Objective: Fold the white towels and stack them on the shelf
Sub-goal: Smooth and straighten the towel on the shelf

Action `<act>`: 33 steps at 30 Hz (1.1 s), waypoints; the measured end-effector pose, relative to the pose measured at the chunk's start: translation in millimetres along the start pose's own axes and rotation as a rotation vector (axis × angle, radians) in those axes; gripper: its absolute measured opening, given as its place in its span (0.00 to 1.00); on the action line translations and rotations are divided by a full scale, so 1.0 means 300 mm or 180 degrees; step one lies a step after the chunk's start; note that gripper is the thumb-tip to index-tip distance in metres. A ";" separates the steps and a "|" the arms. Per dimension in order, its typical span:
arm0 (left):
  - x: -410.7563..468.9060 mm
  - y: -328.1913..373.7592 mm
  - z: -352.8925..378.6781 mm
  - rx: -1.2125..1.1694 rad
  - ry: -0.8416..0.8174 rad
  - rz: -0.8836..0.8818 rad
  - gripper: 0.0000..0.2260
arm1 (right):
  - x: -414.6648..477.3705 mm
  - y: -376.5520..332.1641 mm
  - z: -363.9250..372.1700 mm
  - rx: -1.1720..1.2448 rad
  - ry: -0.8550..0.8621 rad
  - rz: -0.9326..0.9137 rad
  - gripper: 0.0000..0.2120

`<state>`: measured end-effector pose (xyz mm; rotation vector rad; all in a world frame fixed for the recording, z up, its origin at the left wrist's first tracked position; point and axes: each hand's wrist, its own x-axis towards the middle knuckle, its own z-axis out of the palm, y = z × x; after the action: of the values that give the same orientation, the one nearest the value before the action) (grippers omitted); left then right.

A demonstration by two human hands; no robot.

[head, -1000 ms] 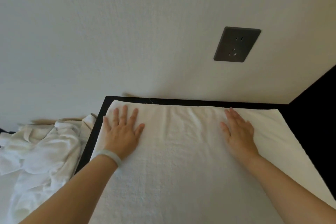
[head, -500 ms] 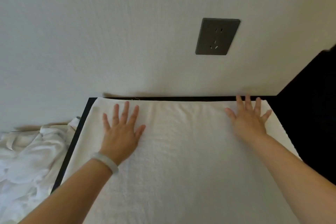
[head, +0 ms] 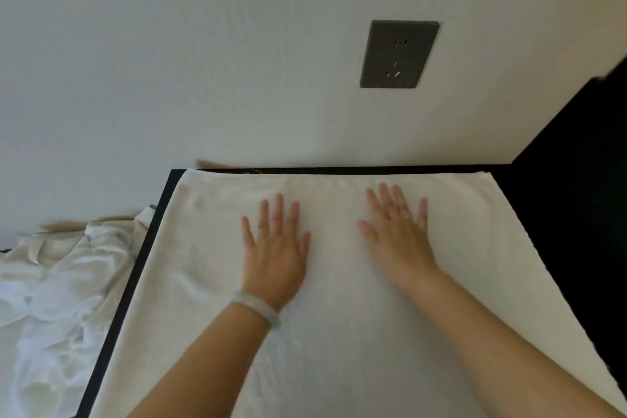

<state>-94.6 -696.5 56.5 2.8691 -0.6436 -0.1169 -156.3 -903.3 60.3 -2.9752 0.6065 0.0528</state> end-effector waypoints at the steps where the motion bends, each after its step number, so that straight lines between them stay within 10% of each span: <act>1: -0.056 0.065 0.026 0.0044 -0.0045 0.0501 0.27 | -0.049 -0.061 0.027 0.0037 -0.0024 -0.0433 0.29; 4: -0.121 0.025 0.048 0.0146 -0.0142 0.0691 0.28 | -0.166 0.020 0.067 0.0123 -0.0123 -0.0833 0.27; 13: -0.047 -0.148 -0.022 -0.0121 -0.0429 -0.1085 0.27 | -0.146 0.416 -0.069 0.0345 -0.0531 0.2210 0.31; 19: -0.340 0.171 0.067 0.0219 -0.0195 0.1056 0.26 | -0.400 0.001 0.075 0.0134 0.0167 -0.0654 0.30; 28: -0.264 -0.142 0.001 -0.0016 -0.0337 -0.0967 0.28 | -0.354 0.329 -0.019 0.0146 -0.0352 0.1688 0.33; 33: -0.420 0.132 0.068 -0.0036 -0.0232 0.0832 0.27 | -0.469 -0.008 0.070 0.0144 -0.0017 -0.0244 0.30</act>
<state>-227.3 -680.9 49.2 2.7501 -1.0203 -0.1851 -285.0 -844.2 47.4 -2.9503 0.4857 0.0403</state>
